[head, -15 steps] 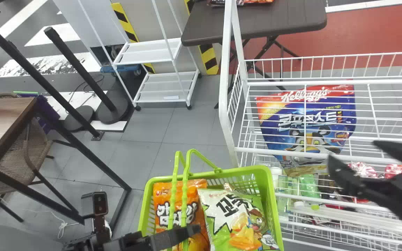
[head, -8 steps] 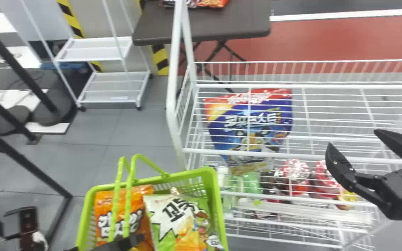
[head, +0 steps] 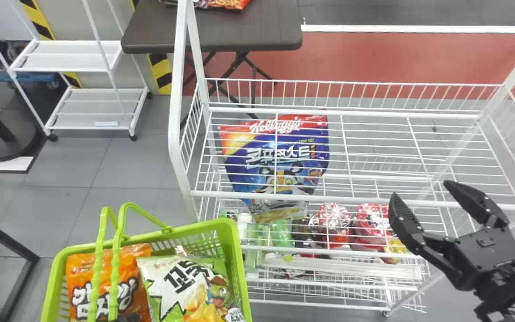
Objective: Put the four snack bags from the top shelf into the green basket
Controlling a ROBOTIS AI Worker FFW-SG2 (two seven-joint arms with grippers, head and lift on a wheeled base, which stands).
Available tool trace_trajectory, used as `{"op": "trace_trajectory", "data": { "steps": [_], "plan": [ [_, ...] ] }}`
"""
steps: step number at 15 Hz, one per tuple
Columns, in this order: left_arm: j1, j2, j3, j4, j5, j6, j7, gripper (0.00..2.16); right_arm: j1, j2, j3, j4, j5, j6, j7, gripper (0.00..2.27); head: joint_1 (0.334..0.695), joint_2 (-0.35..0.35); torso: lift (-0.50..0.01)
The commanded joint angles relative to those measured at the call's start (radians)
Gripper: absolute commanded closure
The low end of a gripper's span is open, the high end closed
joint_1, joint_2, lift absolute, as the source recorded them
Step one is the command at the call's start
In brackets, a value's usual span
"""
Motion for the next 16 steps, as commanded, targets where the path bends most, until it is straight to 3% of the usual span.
{"op": "trace_trajectory", "data": {
  "steps": [1,16],
  "plan": [
    [0.009,-0.012,0.004,-0.017,-0.002,0.003,-0.010,2.15,0.004,0.001,-0.001,-0.003,0.000,-0.001,0.000,0.05,0.695,0.012,0.000],
    [0.023,-0.024,0.018,-0.037,-0.007,0.016,-0.010,2.15,0.015,0.001,0.002,0.018,0.000,-0.001,-0.009,0.08,0.695,0.002,0.000]
  ]
}}
